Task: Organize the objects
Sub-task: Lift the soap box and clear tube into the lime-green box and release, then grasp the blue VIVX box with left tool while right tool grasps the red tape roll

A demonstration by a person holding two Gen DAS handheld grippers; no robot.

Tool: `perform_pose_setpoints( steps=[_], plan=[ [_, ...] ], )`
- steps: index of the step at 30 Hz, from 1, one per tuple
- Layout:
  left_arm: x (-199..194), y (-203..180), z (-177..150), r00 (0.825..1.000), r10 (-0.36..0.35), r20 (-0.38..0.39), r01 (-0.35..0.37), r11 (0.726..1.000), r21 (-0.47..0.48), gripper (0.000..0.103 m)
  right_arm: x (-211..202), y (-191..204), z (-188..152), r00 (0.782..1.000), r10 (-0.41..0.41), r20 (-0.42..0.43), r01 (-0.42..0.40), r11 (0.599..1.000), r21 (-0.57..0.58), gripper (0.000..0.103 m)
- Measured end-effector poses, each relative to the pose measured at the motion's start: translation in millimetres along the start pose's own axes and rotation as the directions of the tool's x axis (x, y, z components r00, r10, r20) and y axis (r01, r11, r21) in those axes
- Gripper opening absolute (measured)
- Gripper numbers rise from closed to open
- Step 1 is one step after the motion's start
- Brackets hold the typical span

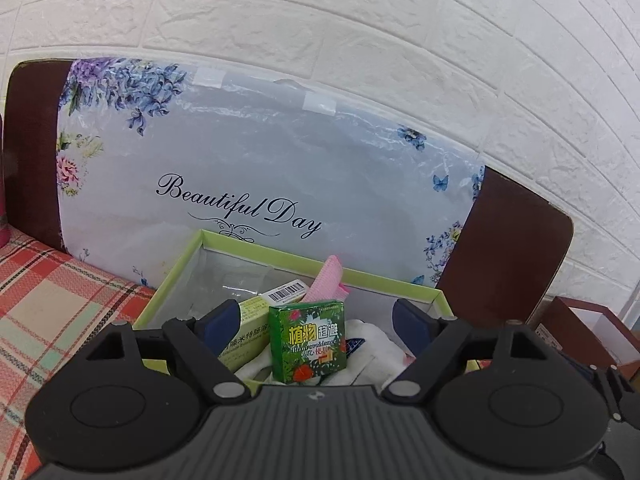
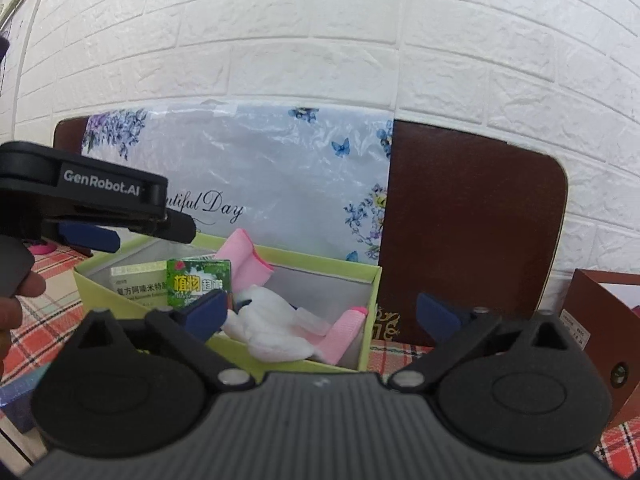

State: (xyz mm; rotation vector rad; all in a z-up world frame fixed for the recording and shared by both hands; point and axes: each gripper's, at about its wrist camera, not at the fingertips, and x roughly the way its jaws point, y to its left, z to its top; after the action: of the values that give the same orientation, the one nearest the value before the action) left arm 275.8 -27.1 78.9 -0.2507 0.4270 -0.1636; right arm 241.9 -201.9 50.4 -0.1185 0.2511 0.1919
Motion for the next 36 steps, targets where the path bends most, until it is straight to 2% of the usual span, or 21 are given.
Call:
perform_pose_setpoints(
  steps=[4,10,18,23,32,36],
  plan=[
    [-33,-10,-4,0.999,0.037,-0.028,-0.037,0.999,0.015,0.087,-35,3,0,1.0,0.007,0.002,-0.007,1.0,0.01,0.103],
    [-78,-17,-25,0.998,0.054,-0.034,-0.053,0.998,0.038,0.087,-85,3,-10,1.0,0.007,-0.002,-0.006,0.997,0.079,0.103],
    [-116,-15,-55,0.997,0.05,-0.063,-0.049,0.999,0.023,0.087,-130,9,-30,0.999,0.023,-0.03,-0.019,0.991,0.129,0.103],
    [-126,-1,-80,0.991,0.077,-0.109,-0.078,0.997,-0.008,0.087,-141,17,-50,0.996,0.044,-0.08,-0.031,0.987,0.155,0.103],
    [-124,38,-121,0.969,0.157,-0.193,-0.17,0.984,-0.05,0.087,-138,35,-89,0.977,0.07,-0.203,-0.035,0.984,0.172,0.103],
    [-118,51,-121,0.969,0.192,-0.157,-0.198,0.98,-0.022,0.087,-135,50,-93,0.974,0.061,-0.216,-0.036,0.992,0.121,0.103]
  ],
)
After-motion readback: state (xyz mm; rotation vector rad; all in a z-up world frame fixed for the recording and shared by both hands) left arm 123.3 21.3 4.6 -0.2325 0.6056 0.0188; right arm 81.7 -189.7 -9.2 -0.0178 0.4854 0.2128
